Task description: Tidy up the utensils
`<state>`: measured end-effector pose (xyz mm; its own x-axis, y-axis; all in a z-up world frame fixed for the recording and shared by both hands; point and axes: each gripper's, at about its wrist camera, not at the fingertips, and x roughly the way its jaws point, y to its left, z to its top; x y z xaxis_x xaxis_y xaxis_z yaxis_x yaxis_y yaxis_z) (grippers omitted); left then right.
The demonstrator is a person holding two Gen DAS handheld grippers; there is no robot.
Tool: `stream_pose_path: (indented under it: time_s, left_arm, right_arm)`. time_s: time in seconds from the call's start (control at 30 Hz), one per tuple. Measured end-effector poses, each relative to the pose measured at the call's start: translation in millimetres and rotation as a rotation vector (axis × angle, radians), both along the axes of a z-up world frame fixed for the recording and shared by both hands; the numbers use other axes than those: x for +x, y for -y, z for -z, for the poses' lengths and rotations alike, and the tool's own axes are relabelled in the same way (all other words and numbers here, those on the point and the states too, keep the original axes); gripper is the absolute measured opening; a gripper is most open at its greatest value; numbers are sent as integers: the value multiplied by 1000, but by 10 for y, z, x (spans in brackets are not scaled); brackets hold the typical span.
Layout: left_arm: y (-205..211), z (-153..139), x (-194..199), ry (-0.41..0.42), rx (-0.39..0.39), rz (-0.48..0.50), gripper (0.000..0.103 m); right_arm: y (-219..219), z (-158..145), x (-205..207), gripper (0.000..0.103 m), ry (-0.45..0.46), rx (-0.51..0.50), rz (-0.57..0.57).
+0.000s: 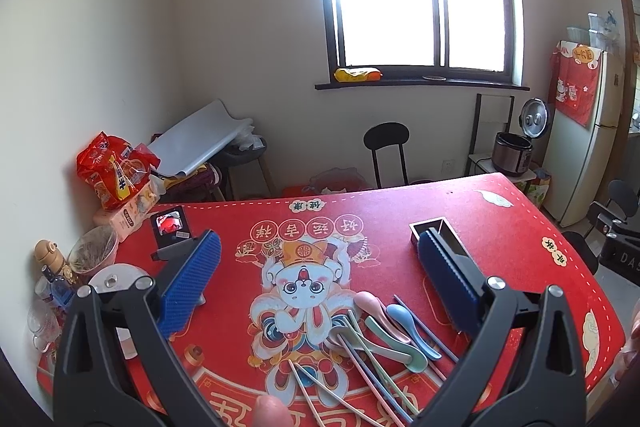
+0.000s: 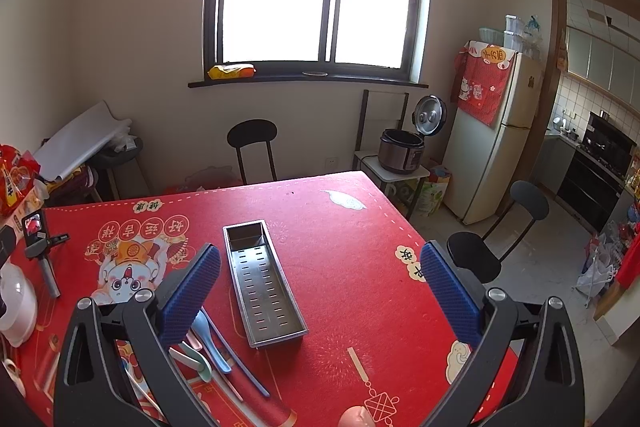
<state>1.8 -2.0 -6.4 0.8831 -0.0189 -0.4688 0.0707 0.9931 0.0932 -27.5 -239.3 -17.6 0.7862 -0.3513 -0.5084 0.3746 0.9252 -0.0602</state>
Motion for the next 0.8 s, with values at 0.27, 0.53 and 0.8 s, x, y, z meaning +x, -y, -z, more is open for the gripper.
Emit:
stream_pose_path:
  time_s: [0.27, 0.53, 0.8]
  left_arm:
    - [2, 1, -3, 0, 0, -1, 98]
    - [-9, 7, -2, -6, -5, -7, 98]
    - [-122, 47, 56, -48, -26, -38, 98]
  right_arm:
    - [6, -4, 1, 98, 0, 1, -1]
    - [8, -7, 4, 98, 2, 8, -1]
    - [-5, 42, 24, 98, -7, 50, -38]
